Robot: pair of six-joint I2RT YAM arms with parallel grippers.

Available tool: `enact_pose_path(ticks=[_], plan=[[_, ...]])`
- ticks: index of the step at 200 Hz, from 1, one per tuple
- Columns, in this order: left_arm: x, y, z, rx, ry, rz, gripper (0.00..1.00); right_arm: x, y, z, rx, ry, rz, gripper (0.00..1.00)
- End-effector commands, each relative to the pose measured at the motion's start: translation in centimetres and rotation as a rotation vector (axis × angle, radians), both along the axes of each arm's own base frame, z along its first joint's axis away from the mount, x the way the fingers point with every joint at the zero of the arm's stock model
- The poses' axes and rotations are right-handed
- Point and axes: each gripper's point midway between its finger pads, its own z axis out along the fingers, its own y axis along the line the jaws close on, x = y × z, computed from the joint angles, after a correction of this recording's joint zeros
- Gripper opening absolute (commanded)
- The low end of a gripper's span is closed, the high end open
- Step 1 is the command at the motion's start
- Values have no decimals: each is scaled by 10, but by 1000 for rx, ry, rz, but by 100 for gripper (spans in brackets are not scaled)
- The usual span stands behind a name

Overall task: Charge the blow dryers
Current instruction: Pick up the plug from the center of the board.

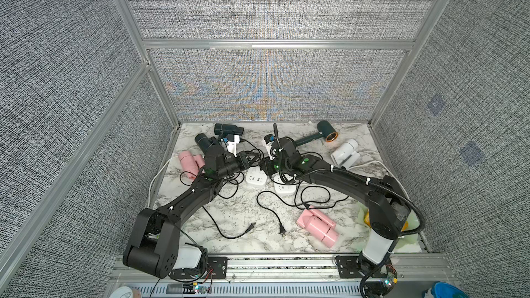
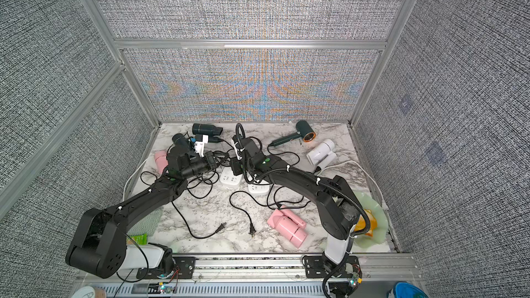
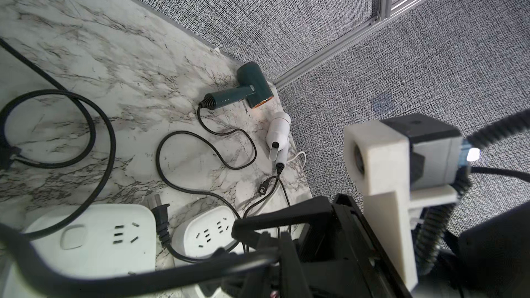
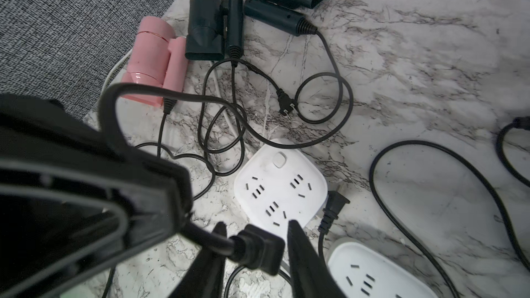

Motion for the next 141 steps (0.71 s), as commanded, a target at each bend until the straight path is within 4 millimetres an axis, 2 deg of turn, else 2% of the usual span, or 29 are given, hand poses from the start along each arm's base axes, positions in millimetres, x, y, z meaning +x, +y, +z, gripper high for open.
enact_pose_path(ticks=[1,57,104,141], plan=[[4,-1,9,-5,-34,7,0,0,-2,-3,-24,13,-31,35],[5,-4,8,2,-33,4,0,0,1,-11,-47,24,-42,33],[6,-4,4,23,-22,10,0,4,-4,-10,-76,1,-54,23],[6,-2,5,47,-13,16,4,6,-3,-5,-71,-20,20,19]])
